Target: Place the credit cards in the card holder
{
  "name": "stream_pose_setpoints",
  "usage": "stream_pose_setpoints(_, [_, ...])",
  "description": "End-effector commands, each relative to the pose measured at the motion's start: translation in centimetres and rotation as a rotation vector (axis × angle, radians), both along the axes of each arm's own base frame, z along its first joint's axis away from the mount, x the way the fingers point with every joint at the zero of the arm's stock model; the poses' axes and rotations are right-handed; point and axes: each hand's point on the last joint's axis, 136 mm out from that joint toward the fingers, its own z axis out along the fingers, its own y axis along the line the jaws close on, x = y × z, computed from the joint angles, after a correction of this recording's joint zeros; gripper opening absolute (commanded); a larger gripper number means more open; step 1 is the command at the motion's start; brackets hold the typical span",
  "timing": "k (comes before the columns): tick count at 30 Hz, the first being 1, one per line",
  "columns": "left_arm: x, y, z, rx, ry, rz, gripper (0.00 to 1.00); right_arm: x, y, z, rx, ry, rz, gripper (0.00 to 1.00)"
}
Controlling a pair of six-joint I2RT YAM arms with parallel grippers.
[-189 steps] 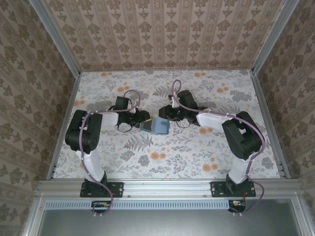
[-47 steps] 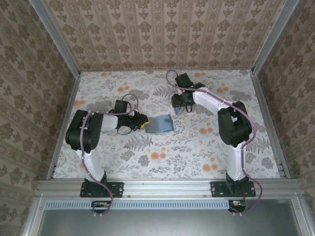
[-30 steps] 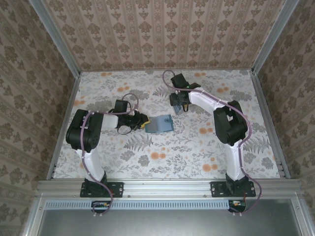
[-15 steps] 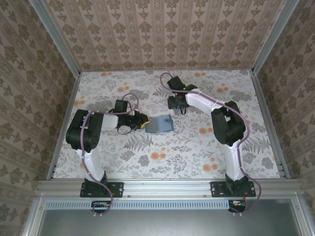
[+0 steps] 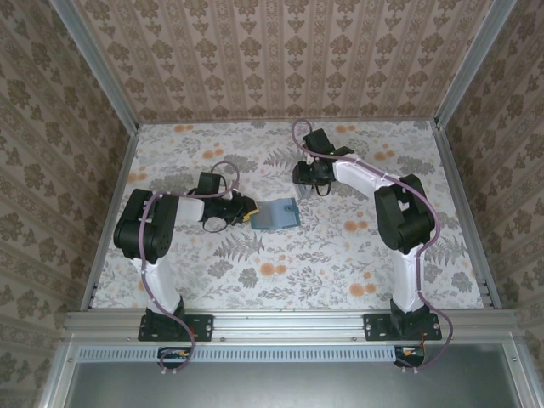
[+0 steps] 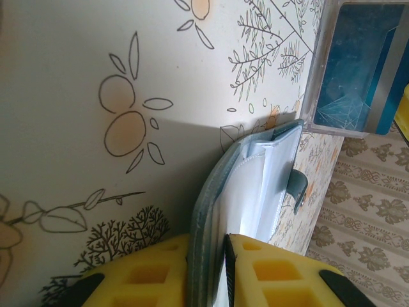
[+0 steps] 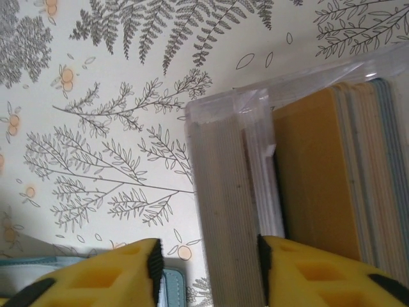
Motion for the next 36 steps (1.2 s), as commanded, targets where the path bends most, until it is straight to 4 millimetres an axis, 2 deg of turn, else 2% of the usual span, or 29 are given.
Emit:
stream_pose_setpoints(1, [-0.2, 0.2, -0.2, 0.015, 0.003, -0.009, 0.21, -0.6, 1.4, 0.7, 0.097, 0.009, 0.039, 0.41])
stream_pose_setpoints(13, [-0.2, -0.1, -0.3, 0.014, 0.002, -0.017, 0.21, -1.0, 1.0, 0.9, 0.097, -0.016, 0.047, 0.31])
stream_pose_setpoints(36, [-0.3, -0.4, -0.4, 0.009, 0.008, -0.037, 0.21, -0.9, 0.7, 2.2, 0.138, -0.071, 0.031, 0.20])
